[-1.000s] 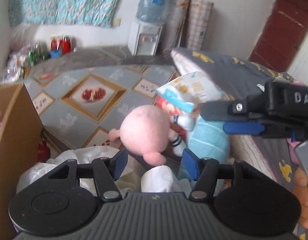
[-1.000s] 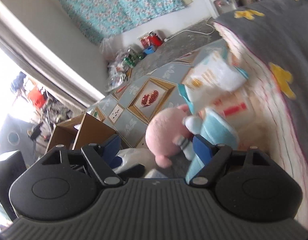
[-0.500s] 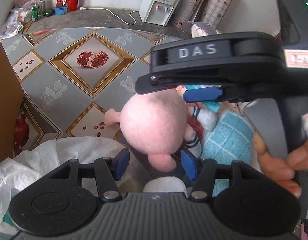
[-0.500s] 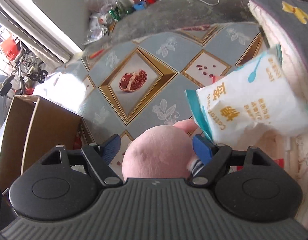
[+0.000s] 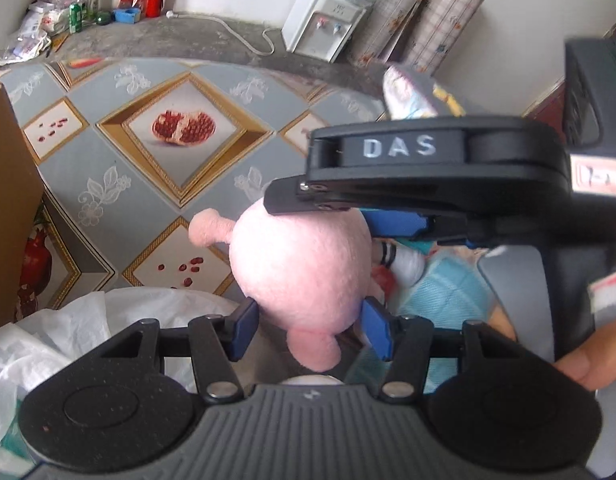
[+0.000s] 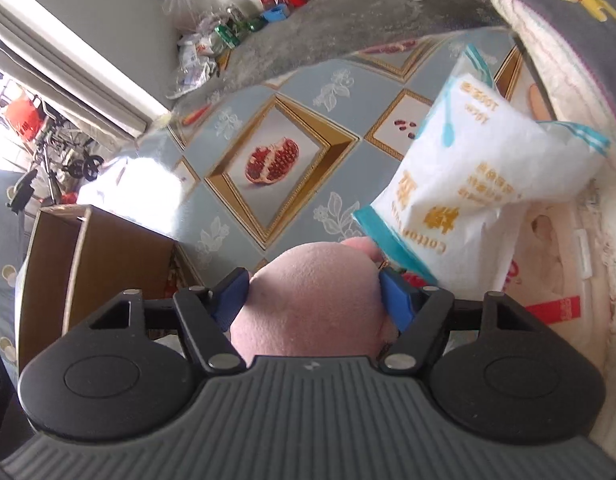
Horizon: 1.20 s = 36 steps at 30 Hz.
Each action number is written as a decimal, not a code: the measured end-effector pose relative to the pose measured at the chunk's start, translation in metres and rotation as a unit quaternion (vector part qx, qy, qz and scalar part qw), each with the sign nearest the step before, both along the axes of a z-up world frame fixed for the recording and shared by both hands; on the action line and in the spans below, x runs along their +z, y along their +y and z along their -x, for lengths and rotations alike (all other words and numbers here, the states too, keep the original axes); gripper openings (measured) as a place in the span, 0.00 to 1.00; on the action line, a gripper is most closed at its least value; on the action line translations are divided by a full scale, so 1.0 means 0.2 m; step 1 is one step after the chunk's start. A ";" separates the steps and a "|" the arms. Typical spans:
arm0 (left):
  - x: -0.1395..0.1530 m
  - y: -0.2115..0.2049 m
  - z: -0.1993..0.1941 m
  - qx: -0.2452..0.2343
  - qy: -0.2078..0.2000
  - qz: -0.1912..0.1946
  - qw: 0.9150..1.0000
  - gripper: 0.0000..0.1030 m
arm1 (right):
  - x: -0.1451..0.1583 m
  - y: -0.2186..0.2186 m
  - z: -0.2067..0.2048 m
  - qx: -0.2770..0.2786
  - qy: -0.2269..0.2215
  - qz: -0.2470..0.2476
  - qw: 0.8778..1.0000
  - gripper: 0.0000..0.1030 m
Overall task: Organize soft objects
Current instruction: 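Grasp the pink plush bunny by its head with the right gripper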
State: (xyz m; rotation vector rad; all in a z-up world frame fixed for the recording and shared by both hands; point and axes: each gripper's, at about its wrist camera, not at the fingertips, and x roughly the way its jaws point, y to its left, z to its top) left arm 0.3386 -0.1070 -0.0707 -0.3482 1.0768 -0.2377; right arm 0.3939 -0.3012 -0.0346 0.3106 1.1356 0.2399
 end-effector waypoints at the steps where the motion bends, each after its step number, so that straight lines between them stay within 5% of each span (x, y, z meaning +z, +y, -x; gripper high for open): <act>1: 0.03 0.01 0.02 0.002 -0.007 0.004 1.000 0.55 | 0.04 0.00 0.02 0.000 -0.009 -0.003 1.000 0.69; 5: 0.20 0.04 0.13 0.005 -0.049 0.012 0.999 0.55 | 0.21 -0.03 0.16 -0.012 -0.044 -0.039 0.998 0.69; 10: 0.40 0.12 0.36 0.013 -0.110 0.011 0.994 0.55 | 0.34 -0.09 0.43 -0.041 -0.076 -0.146 0.985 0.69; 17: 0.41 0.10 0.63 0.008 -0.146 -0.013 0.989 0.55 | 0.08 -0.24 0.72 -0.106 -0.021 -0.299 0.948 0.69; 20: 0.31 0.05 0.67 0.002 -0.123 -0.021 0.992 0.53 | -0.06 -0.26 0.78 -0.130 0.005 -0.296 0.946 0.72; 23: 0.27 0.00 0.72 0.002 -0.144 -0.036 0.989 0.54 | -0.08 -0.27 0.83 -0.133 -0.002 -0.295 0.946 0.75; 29: 0.27 -0.07 0.74 -0.019 -0.152 -0.026 0.988 0.53 | 0.05 -0.29 0.85 -0.125 -0.054 -0.202 0.970 0.75; 36: 0.25 -0.17 0.71 -0.048 -0.170 -0.041 0.983 0.53 | 0.17 -0.33 0.87 -0.102 -0.110 -0.156 0.976 0.75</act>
